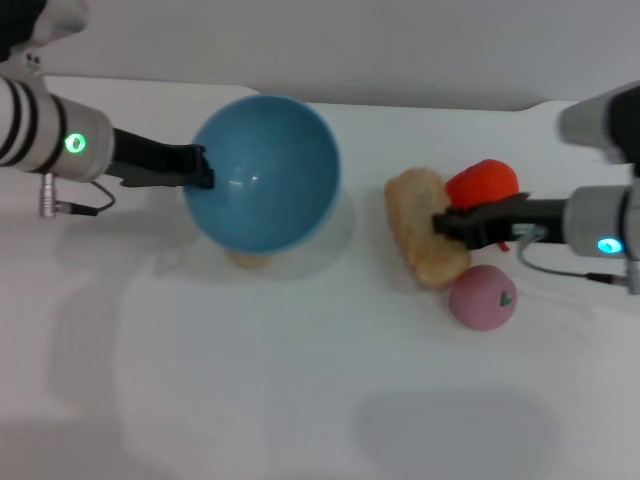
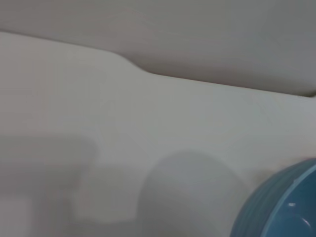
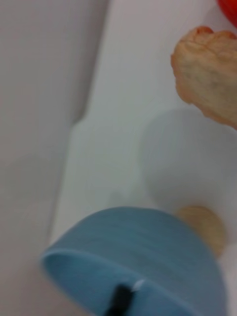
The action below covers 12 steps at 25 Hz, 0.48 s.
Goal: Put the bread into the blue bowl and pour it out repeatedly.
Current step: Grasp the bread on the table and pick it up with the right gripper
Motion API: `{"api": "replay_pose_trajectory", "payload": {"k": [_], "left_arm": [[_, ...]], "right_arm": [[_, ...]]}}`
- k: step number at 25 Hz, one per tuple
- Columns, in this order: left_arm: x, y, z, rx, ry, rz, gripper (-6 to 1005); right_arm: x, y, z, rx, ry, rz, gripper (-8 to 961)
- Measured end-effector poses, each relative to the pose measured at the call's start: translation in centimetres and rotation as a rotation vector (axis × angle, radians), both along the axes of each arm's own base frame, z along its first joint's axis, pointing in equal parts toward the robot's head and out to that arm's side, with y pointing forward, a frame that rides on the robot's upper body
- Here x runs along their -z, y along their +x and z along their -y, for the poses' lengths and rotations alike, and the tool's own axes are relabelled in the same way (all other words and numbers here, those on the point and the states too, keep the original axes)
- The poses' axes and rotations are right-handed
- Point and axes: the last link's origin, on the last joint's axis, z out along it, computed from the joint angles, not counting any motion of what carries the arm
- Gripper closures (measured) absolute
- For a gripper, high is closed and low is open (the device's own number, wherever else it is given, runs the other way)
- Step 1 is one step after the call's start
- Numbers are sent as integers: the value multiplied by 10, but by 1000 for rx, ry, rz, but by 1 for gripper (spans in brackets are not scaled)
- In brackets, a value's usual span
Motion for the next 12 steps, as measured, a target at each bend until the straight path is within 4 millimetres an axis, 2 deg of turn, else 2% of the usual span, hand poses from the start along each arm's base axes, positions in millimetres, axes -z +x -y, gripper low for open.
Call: {"api": "replay_pose_trajectory", "payload": {"k": [6, 12], "left_arm": [[29, 19, -4, 54, -106, -36, 980], [57, 26, -5, 24, -232, -51, 980]], "right_arm": [[-42, -1, -1, -81, 84, -76, 754], [-69, -9, -2, -151, 161, -104, 795]]}}
